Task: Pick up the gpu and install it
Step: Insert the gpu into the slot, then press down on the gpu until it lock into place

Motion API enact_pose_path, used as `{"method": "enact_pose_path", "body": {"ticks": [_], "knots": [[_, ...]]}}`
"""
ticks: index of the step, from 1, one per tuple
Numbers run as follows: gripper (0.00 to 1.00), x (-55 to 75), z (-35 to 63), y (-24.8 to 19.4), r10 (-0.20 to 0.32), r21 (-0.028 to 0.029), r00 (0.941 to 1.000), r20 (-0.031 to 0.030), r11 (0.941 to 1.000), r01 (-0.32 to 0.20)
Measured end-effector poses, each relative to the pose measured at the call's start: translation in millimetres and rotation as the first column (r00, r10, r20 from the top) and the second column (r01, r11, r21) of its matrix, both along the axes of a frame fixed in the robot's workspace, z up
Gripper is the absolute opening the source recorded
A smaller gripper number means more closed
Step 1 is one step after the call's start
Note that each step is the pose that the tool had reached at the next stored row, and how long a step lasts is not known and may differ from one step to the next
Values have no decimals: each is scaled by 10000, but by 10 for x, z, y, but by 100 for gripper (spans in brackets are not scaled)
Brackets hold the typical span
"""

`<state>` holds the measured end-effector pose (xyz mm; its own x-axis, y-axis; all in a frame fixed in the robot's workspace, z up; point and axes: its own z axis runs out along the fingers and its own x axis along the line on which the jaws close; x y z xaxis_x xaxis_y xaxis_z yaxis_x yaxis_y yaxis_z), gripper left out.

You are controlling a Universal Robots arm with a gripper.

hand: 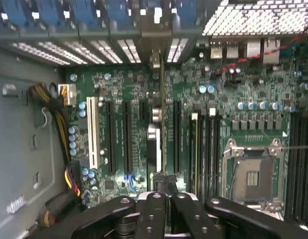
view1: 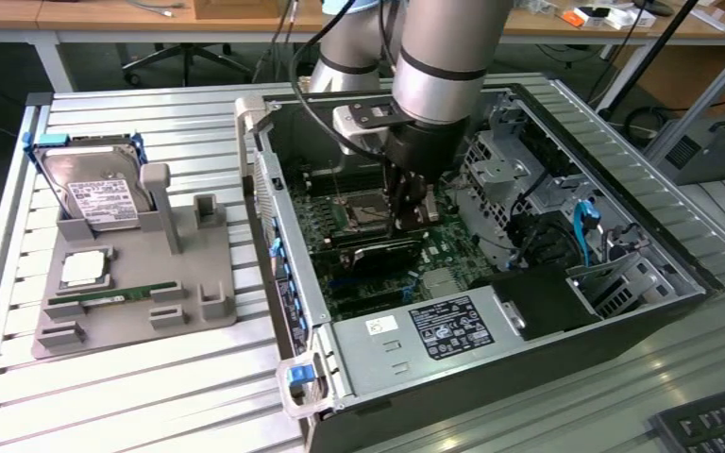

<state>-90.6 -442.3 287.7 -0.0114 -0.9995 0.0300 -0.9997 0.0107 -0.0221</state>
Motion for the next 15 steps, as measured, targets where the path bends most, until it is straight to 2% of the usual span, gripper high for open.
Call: {"method": "enact_pose_path", "body": {"ticks": [3,10,15], "knots": [[11,39,-1,-1,0,2,10000,-14,10000,0],[11,40,0,0,0,0,10000,-16,10000,0],[11,-90,-8,4,0,1,10000,-13,10000,0]]}}
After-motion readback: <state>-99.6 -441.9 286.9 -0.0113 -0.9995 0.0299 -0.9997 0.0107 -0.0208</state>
